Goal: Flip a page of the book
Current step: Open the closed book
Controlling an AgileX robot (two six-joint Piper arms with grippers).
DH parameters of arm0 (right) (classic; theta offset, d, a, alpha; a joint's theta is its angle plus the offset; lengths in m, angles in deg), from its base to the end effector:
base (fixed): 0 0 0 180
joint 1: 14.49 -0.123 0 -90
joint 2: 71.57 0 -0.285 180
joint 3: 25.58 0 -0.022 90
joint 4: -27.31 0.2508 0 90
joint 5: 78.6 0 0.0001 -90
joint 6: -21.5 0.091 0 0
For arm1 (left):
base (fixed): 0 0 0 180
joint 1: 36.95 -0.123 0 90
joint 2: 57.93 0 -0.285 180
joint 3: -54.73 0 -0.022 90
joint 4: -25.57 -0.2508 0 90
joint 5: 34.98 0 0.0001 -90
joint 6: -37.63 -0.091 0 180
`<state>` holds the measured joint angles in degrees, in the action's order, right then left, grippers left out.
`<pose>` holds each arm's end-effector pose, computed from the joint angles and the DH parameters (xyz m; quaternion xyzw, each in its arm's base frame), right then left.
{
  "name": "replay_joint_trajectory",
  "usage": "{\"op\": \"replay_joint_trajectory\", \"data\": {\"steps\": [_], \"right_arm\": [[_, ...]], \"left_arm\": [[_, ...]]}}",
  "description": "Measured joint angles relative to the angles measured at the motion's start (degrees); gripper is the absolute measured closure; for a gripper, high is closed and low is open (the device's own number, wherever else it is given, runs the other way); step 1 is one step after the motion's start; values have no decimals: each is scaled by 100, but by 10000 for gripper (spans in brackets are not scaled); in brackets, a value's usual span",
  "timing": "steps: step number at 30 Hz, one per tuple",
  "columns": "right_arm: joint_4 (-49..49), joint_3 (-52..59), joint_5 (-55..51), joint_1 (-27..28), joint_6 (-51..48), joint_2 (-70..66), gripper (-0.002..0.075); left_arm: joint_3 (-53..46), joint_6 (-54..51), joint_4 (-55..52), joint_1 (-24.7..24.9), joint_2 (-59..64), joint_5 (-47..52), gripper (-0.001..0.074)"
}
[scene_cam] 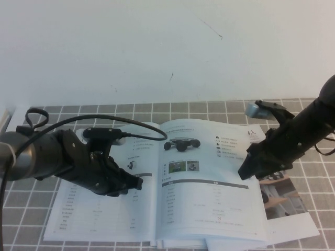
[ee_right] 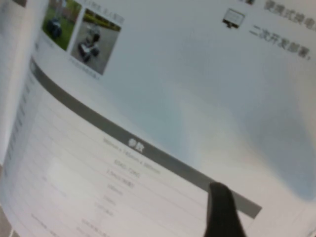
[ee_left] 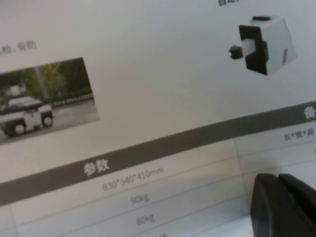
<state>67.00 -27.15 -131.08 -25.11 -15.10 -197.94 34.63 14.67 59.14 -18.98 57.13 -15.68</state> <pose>0.3859 0.1193 0.1502 -0.1931 0.9419 0.2621 0.0834 0.3334 -0.1257 0.1402 0.0972 0.9603 -0.1440 0.2181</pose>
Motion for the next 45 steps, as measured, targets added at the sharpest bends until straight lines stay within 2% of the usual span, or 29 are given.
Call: {"op": "replay_joint_trajectory", "data": {"steps": [5, 12, 22, 27, 35, 45], "right_arm": [[-332, 0, -138, 0, 194, -129, 330], [-287, -59, -203, 21, 151, -293, 330], [746, -67, -362, 60, -919, -421, 330], [911, -67, -365, 51, -1034, -431, 330], [922, -400, -835, 40, -1027, -466, 330], [783, -1377, -1516, 15, -399, -464, 330]], "left_arm": [[32, 5, 88, -9, 66, 30, 739], [32, 5, 98, -9, 76, 44, 739], [32, 5, 98, -9, 76, 44, 739], [32, 5, 111, -9, 76, 44, 739], [32, 5, 114, -9, 76, 44, 739], [32, 5, 114, -9, 76, 44, 739]]}}
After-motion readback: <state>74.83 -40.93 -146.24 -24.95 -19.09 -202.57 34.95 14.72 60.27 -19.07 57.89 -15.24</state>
